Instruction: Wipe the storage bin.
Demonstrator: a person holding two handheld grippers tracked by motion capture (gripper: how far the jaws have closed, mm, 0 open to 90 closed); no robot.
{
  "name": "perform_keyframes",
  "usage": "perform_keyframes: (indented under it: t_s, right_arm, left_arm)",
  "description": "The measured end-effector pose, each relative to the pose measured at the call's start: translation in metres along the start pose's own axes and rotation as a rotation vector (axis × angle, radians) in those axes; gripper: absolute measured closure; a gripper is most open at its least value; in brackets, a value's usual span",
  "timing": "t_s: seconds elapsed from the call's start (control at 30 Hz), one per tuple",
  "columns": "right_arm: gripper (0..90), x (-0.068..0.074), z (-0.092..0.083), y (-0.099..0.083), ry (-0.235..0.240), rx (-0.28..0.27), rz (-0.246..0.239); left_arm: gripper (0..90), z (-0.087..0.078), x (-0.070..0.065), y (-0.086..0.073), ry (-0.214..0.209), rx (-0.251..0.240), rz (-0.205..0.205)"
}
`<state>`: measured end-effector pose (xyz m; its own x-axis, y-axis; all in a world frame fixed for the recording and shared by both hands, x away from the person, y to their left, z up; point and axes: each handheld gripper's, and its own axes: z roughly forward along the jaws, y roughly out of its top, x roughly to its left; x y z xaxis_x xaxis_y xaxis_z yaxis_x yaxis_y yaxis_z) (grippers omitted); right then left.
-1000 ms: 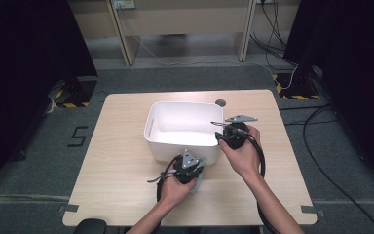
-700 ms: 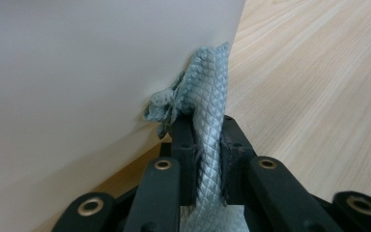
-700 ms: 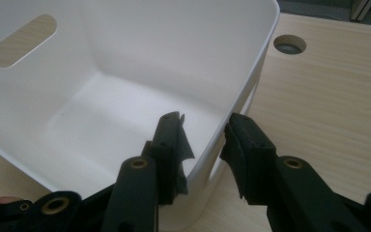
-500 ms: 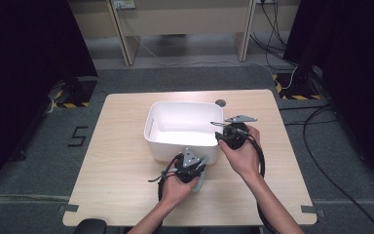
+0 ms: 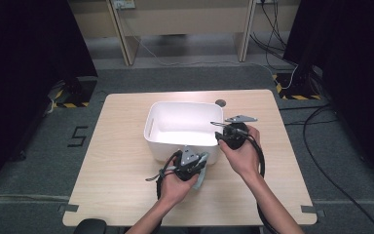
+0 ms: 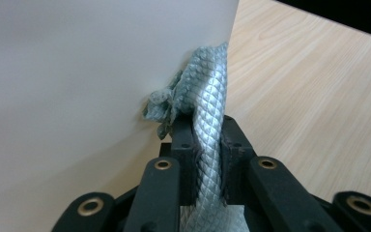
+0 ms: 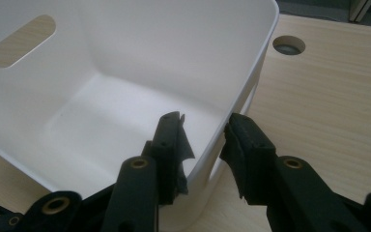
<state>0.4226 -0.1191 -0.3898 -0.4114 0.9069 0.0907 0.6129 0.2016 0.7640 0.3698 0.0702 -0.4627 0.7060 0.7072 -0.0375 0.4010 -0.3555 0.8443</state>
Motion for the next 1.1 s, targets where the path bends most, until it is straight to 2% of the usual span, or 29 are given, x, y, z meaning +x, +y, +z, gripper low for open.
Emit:
perform_keyframes:
  t_s: [0.27,0.67,1.1]
  right_arm:
    - [66.2,0.0,0.0,0.0,-0.004,-0.001,-0.003]
    - [66.1,0.001,0.0,0.0,-0.005,-0.001,-0.003]
    - [66.1,0.001,0.0,0.0,-0.005,-0.002,-0.004]
  left_arm:
    - [79.8,-0.002,0.0,0.004,0.001,-0.004,0.005]
    - [79.8,-0.012,-0.003,0.018,-0.008,-0.048,0.002]
    - [79.8,-0.015,-0.004,0.021,-0.006,-0.064,0.002]
